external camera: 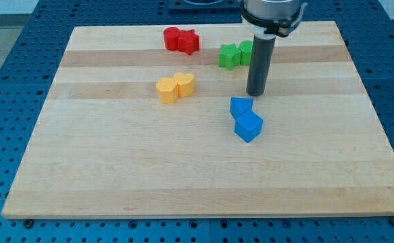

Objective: Push the blue cube down to the bottom of board

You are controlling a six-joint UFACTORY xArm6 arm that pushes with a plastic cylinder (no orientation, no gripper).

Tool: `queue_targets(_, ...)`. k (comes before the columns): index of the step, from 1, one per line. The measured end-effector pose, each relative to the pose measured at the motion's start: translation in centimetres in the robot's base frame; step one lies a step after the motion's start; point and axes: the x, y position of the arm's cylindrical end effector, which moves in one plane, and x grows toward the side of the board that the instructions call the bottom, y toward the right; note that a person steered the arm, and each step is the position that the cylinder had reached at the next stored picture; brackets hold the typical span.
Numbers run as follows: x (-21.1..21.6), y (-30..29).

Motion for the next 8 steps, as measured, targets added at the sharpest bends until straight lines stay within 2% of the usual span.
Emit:
queue_targets(4,-1.2,0.0)
queue_targets(6,-0.8,-4.6)
queue_targets(8,1.7,-8.4)
